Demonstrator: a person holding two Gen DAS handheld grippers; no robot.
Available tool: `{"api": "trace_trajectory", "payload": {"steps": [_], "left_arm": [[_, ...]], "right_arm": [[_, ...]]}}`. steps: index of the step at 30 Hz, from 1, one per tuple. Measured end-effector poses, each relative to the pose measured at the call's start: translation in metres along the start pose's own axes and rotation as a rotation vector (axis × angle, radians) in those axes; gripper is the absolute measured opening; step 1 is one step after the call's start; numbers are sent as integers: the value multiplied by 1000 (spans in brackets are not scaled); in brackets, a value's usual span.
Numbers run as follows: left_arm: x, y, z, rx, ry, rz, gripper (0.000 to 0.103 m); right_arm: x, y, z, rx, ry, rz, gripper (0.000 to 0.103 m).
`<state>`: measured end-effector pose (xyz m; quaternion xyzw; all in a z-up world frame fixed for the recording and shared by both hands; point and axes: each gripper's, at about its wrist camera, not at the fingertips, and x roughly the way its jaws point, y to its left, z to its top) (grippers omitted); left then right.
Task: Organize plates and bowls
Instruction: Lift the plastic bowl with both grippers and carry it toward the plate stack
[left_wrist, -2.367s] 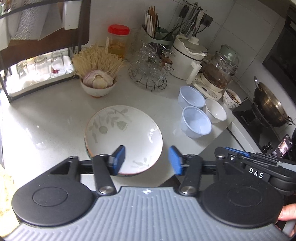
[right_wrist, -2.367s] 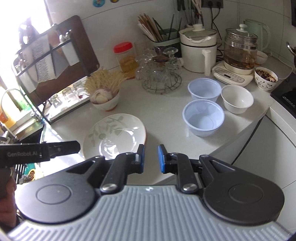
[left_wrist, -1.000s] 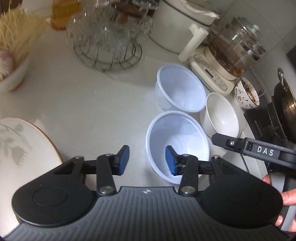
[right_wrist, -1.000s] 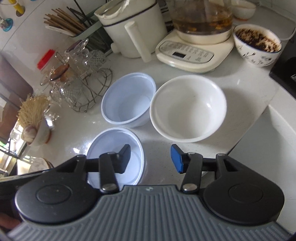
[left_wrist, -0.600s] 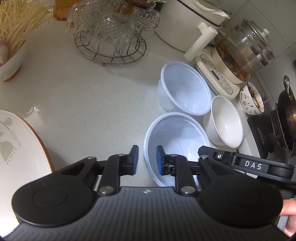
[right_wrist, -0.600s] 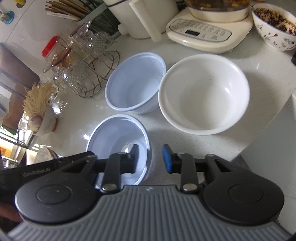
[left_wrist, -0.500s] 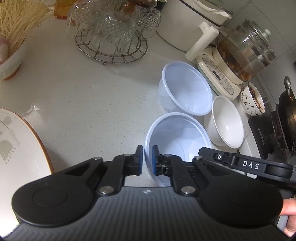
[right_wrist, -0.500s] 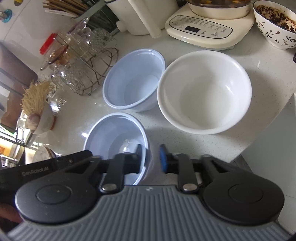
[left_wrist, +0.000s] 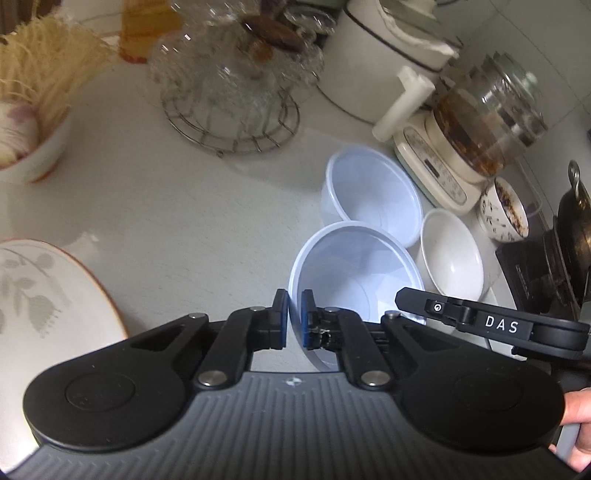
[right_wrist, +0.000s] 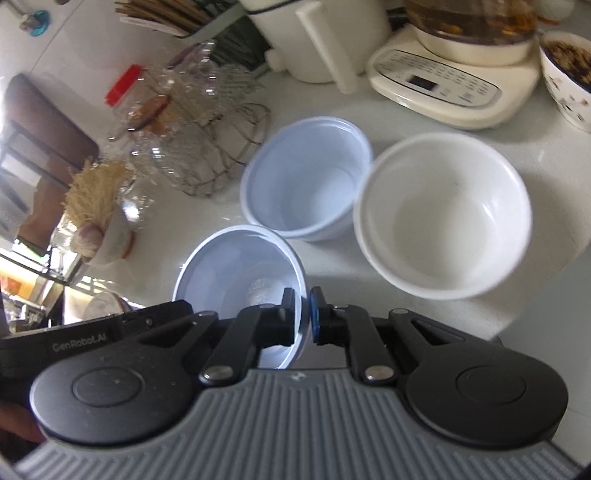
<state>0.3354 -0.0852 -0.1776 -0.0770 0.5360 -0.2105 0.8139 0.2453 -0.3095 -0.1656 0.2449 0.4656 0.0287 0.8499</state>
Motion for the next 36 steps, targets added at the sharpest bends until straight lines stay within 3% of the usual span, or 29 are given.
{"api": "trace_trajectory", "payload": {"steps": [7, 15, 26, 36], "left_arm": [[-25, 24, 4, -72, -49, 51, 8], [-29, 51, 10, -111, -26, 96, 8], [-8, 61, 6, -125, 36, 114, 8], [0, 62, 4, -132, 38, 124, 9]], "right_arm": [[14, 32, 10, -116, 27, 67, 11], [36, 55, 13, -168, 80, 82, 13], [55, 54, 10, -163, 139, 52, 14], [57, 52, 7, -162, 153, 42, 14]]}}
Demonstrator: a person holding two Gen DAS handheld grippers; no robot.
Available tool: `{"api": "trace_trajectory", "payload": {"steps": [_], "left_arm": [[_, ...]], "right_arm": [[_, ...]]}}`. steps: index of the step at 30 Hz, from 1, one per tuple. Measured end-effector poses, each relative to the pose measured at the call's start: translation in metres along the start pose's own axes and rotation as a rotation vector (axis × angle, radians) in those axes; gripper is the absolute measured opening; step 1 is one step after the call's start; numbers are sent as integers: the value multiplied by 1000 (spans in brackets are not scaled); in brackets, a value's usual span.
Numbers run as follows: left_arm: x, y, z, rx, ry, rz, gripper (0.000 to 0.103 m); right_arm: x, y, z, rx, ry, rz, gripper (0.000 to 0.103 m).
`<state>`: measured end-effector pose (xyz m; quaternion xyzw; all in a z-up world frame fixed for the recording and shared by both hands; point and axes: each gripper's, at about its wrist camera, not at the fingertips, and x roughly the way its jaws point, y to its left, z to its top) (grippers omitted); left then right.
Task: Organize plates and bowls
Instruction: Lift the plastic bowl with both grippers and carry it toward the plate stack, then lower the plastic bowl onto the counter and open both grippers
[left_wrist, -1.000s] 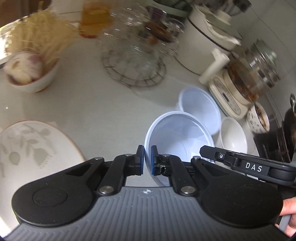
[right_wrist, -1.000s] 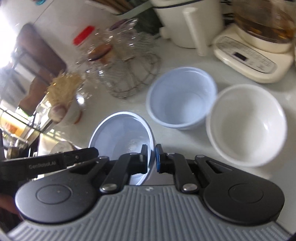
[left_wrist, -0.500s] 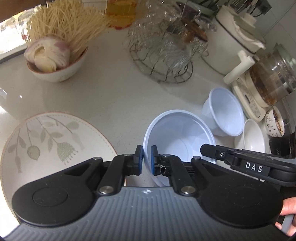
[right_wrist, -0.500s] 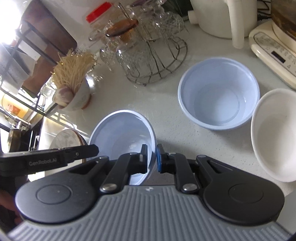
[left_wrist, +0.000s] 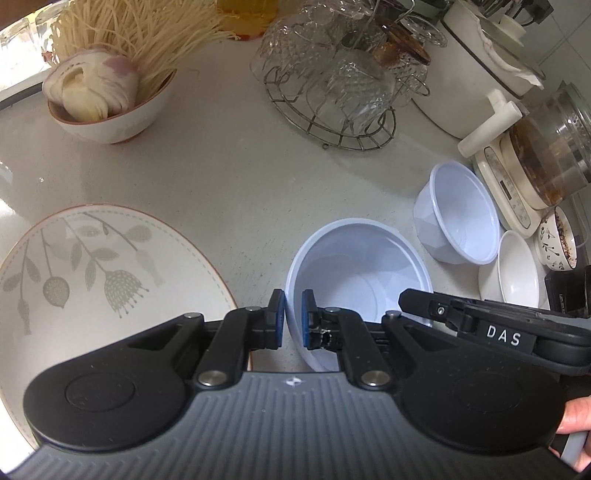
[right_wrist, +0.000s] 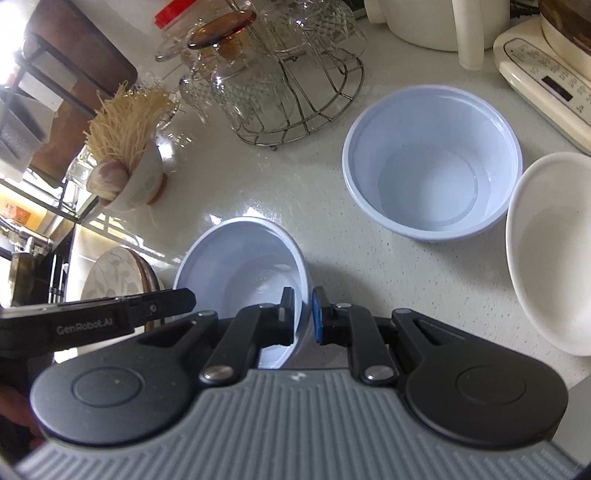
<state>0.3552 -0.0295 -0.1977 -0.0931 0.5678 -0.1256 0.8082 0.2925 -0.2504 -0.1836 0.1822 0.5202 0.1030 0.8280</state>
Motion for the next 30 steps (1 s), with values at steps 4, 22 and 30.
{"api": "trace_trajectory", "payload": {"steps": [4, 22, 30], "left_arm": [[-2, -3, 2, 6, -6, -1, 20], [-70, -31, 13, 86, -195, 2, 51], [-110, -61, 10, 137, -271, -10, 51]], "right_arm": [[-6, -2, -3, -1, -21, 2, 34], [-84, 11, 2, -38, -301, -45, 55], [-121, 21, -6, -65, -377, -65, 55]]}}
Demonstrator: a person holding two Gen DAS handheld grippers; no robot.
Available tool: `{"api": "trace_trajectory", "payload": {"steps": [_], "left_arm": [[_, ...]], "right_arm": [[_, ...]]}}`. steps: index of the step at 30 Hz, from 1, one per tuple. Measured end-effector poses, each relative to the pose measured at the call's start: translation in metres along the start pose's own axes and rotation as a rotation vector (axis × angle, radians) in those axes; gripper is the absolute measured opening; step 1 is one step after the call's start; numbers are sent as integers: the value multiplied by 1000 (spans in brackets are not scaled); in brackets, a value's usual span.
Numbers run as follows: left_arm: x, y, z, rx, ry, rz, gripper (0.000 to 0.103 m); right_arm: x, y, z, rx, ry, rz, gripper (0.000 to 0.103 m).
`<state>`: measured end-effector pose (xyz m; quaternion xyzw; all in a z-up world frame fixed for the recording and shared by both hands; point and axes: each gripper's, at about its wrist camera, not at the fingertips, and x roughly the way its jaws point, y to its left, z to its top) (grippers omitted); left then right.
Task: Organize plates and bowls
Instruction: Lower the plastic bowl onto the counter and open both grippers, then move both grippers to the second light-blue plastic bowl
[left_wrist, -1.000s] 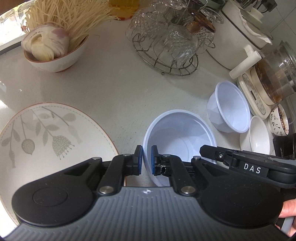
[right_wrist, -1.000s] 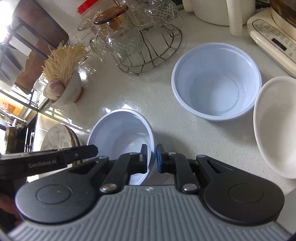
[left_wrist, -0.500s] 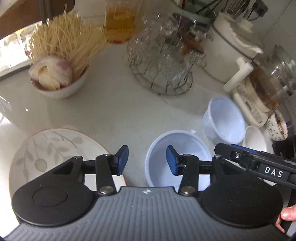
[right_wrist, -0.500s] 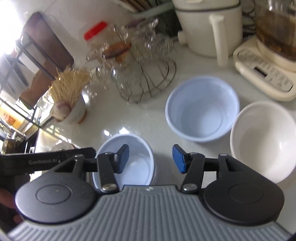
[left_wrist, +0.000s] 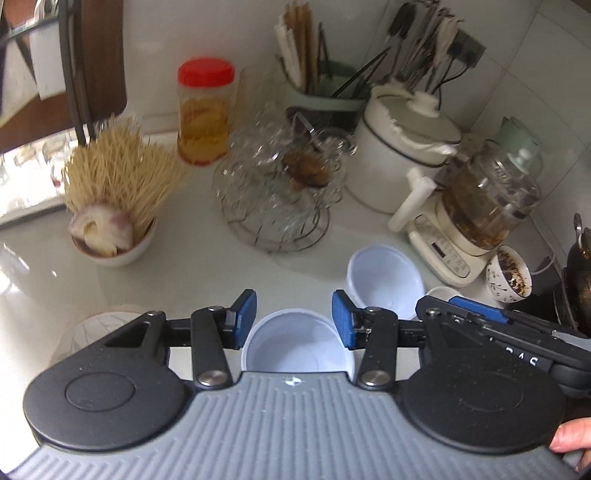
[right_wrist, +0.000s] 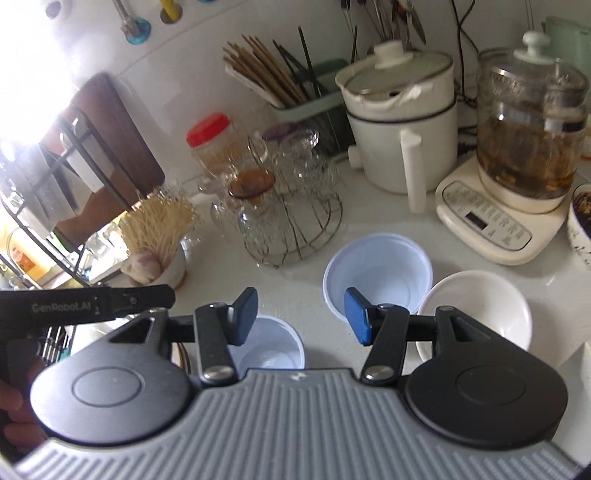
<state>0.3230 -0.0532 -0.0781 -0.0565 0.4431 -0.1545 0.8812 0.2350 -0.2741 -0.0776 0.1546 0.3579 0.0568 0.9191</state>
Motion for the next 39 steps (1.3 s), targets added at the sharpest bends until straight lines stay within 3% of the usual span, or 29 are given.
{"api": "trace_trajectory", "payload": {"steps": [11, 22, 39], "left_arm": [[-50, -1, -9, 42, -26, -47, 51], [-95, 8, -39, 90, -56, -98, 51], [-124, 12, -93, 127, -45, -192, 51]], "right_arm": [[-37, 26, -14, 8, -70, -52, 55], [-77, 63, -44, 1, -115, -82, 55], [-127, 78, -101, 46, -127, -198, 55]]}}
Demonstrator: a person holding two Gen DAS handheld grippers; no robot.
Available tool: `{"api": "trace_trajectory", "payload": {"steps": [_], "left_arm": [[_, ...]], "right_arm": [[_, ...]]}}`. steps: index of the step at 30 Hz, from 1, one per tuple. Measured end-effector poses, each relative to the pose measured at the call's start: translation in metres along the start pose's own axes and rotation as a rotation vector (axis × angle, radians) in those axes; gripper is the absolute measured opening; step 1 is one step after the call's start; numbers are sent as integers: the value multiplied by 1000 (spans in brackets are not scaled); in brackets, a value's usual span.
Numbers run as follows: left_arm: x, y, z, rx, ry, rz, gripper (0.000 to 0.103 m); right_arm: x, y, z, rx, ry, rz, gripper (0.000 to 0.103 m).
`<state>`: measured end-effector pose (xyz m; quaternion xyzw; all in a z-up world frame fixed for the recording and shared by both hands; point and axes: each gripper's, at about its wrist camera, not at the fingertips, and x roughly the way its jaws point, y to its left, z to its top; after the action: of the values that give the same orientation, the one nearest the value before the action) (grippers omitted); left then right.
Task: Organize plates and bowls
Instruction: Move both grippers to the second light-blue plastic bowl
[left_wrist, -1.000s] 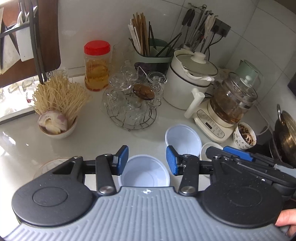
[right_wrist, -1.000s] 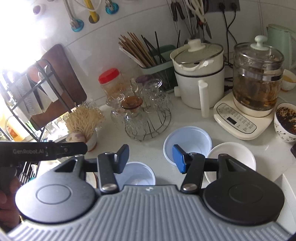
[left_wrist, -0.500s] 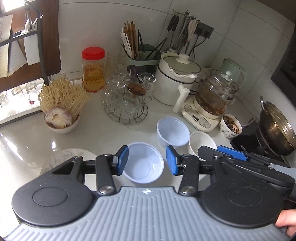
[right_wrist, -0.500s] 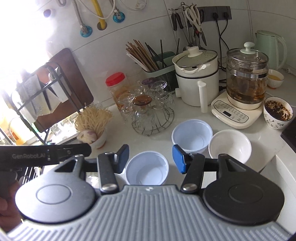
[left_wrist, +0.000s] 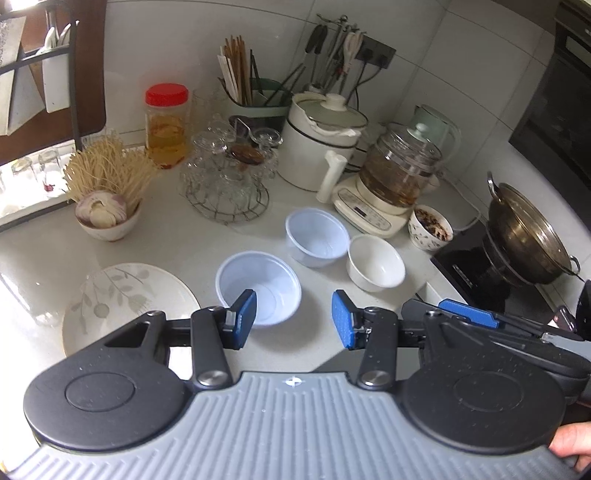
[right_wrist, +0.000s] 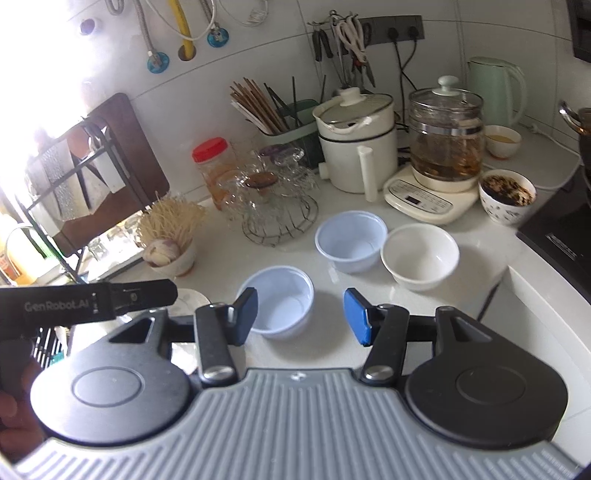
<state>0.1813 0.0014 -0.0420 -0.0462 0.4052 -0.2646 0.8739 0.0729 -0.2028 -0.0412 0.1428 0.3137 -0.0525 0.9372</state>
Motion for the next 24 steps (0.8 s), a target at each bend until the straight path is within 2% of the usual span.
{"api": "trace_trajectory", "payload": {"steps": [9, 17, 24], "left_arm": [[16, -10, -11, 7, 44, -20, 51], [50, -24, 7, 33, 70, -30, 51], [86, -31, 32, 13, 86, -32, 51]], "right_arm": [[-2, -22, -10, 57, 21, -41, 55], [17, -42, 14, 67, 15, -51, 55], [46, -60, 38, 84, 34, -50, 55]]}}
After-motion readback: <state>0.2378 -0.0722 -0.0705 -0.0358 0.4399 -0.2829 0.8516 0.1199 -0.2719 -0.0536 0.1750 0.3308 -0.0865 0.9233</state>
